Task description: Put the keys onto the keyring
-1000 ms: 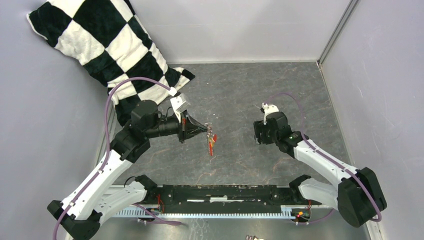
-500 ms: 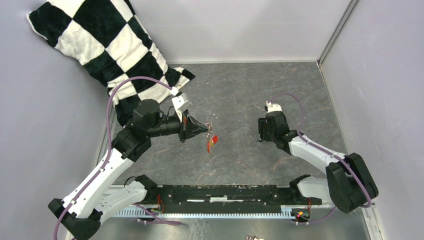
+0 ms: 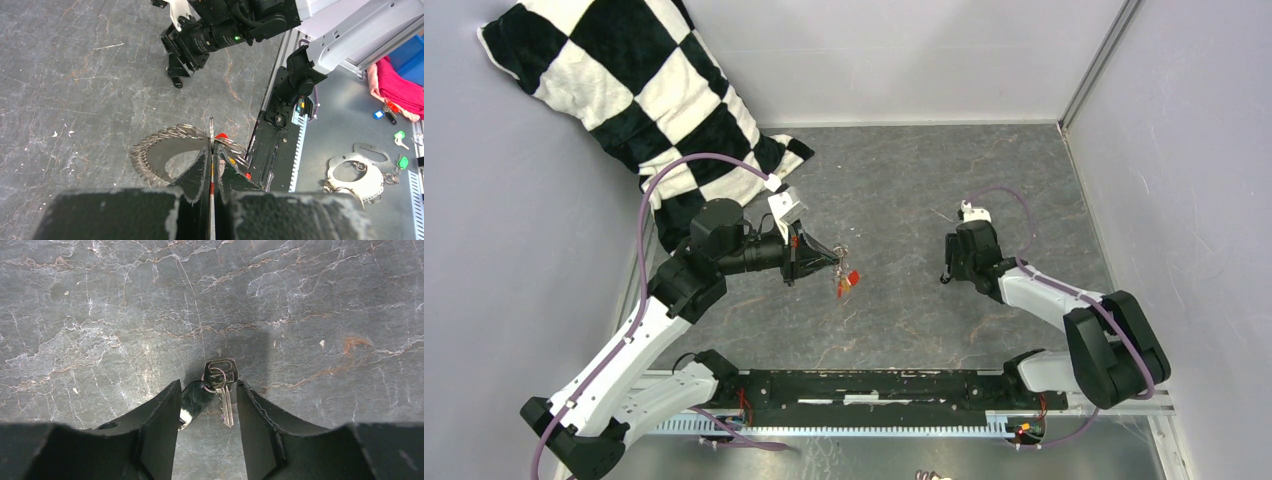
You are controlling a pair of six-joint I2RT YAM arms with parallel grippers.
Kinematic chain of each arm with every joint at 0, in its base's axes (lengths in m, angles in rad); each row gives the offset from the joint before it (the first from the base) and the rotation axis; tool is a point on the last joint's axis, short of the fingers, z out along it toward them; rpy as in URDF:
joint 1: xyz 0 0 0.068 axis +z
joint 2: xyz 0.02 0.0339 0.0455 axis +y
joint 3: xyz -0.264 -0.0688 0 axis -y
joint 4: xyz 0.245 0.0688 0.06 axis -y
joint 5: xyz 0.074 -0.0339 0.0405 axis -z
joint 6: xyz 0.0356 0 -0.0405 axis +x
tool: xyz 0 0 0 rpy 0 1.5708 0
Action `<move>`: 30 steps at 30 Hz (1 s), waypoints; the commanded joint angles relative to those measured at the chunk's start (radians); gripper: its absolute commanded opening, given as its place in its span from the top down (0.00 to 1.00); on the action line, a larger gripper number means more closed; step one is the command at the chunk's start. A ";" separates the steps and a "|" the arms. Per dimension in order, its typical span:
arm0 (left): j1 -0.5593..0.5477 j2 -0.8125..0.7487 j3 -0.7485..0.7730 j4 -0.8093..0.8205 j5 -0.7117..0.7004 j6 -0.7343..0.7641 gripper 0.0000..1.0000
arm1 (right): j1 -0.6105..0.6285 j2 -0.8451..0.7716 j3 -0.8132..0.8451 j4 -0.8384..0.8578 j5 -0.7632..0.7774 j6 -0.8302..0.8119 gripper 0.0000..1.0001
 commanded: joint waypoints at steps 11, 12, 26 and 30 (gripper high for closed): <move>-0.002 -0.006 0.054 0.017 -0.021 0.058 0.98 | -0.018 0.114 0.038 0.103 -0.160 0.019 0.65; -0.002 -0.006 0.054 0.017 -0.020 0.058 0.98 | -0.018 0.121 0.040 0.117 -0.189 0.012 0.65; -0.002 -0.001 0.054 0.010 -0.009 0.057 0.98 | 0.123 0.187 0.190 0.089 -0.591 -0.205 0.60; -0.002 0.004 0.059 0.012 -0.011 0.058 0.98 | 0.129 0.171 0.197 0.076 -0.576 -0.204 0.61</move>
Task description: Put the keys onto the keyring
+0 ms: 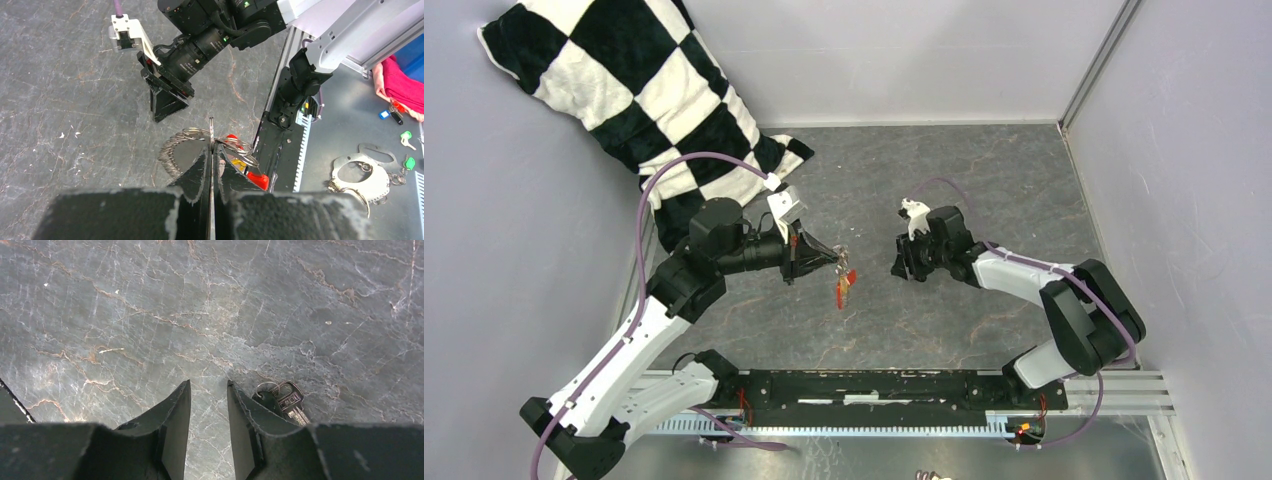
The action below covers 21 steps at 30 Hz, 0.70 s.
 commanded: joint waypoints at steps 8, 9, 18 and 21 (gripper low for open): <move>-0.002 0.002 0.055 0.018 -0.009 0.047 0.98 | 0.000 -0.076 -0.036 -0.048 0.181 -0.009 0.54; -0.002 0.003 0.055 0.019 -0.010 0.047 0.98 | 0.000 -0.073 -0.041 -0.043 0.182 -0.007 0.55; -0.002 0.001 0.057 0.010 -0.013 0.055 0.98 | 0.023 -0.055 -0.046 0.011 0.207 -0.008 0.53; -0.002 0.002 0.058 0.010 -0.010 0.051 0.98 | 0.053 -0.064 -0.013 -0.014 0.288 -0.005 0.50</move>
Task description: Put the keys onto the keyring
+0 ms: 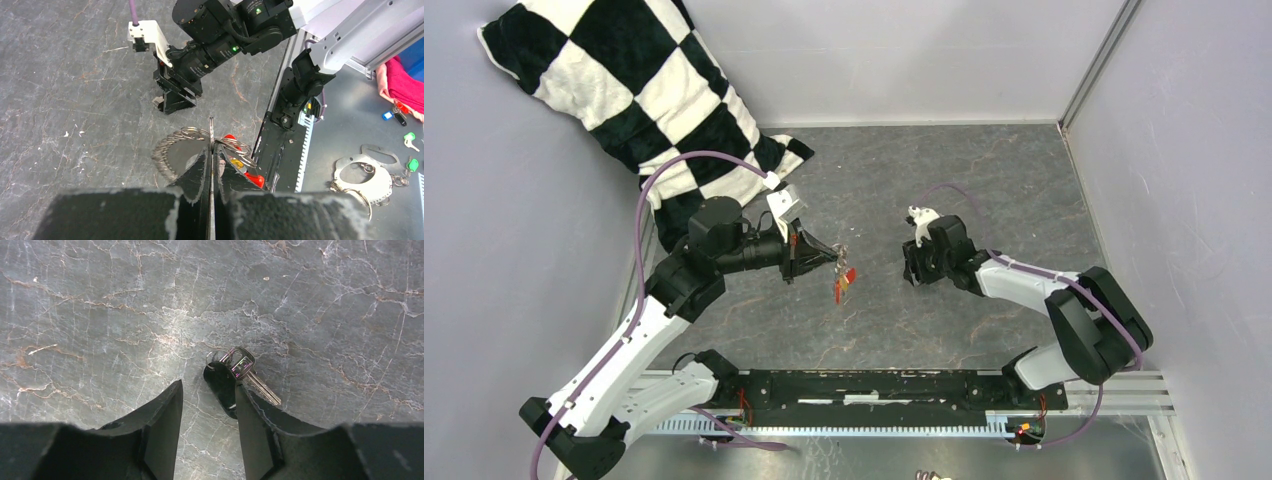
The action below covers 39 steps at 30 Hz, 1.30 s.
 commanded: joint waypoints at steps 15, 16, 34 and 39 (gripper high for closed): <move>-0.002 -0.004 0.047 0.025 0.004 0.044 0.98 | 0.223 0.061 0.112 -0.024 0.509 0.088 0.58; -0.003 -0.004 0.047 0.024 0.002 0.044 0.98 | 0.232 0.068 0.115 -0.020 0.510 0.091 0.57; -0.002 -0.016 0.056 0.022 0.000 0.031 0.98 | 0.272 0.117 0.098 -0.010 0.595 0.139 0.63; -0.002 -0.015 0.060 0.022 0.003 0.028 0.98 | 0.270 0.122 0.092 -0.004 0.582 0.140 0.63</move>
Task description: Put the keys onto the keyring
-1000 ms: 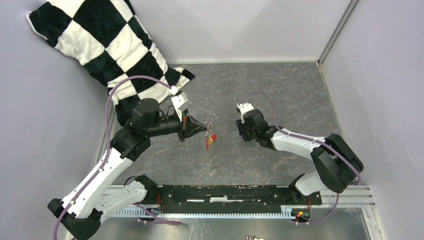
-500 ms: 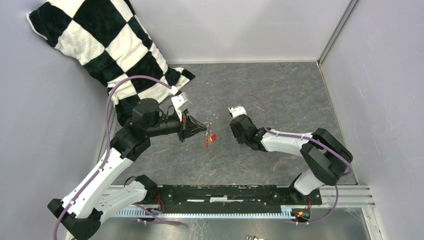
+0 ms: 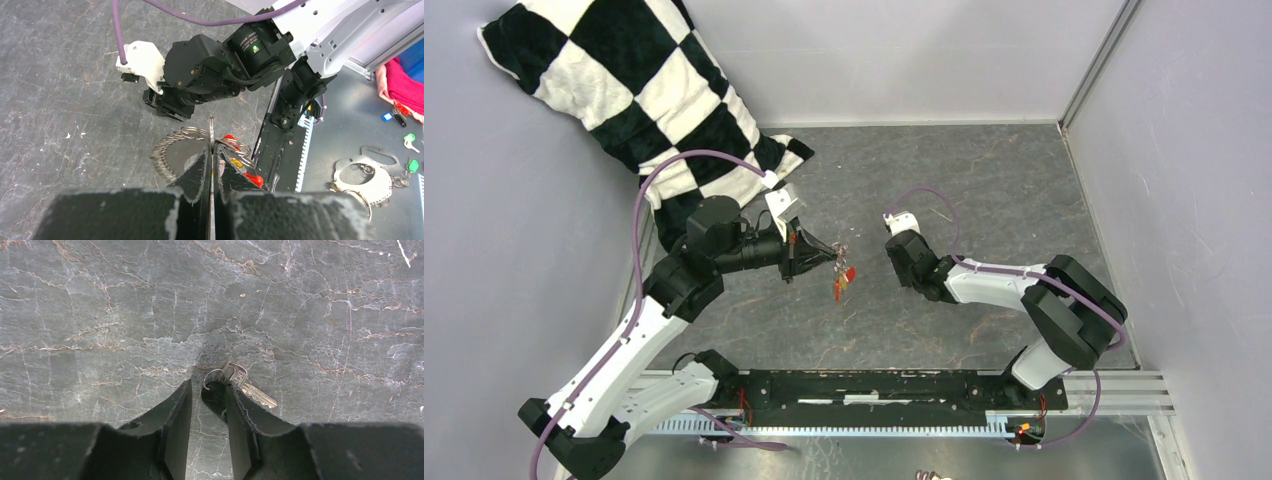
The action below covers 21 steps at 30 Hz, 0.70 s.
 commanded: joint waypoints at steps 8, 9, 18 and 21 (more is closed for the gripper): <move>-0.002 -0.006 0.058 0.033 0.010 0.023 0.98 | 0.004 0.022 -0.018 0.032 0.018 0.021 0.59; -0.002 -0.004 0.059 0.032 0.011 0.021 0.98 | 0.003 0.023 -0.018 0.031 0.022 0.023 0.60; -0.002 -0.005 0.059 0.034 0.010 0.016 0.98 | 0.004 -0.007 -0.035 0.032 0.053 0.025 0.79; -0.003 -0.003 0.059 0.034 0.010 0.013 0.98 | 0.005 -0.034 -0.052 0.030 0.060 0.023 0.86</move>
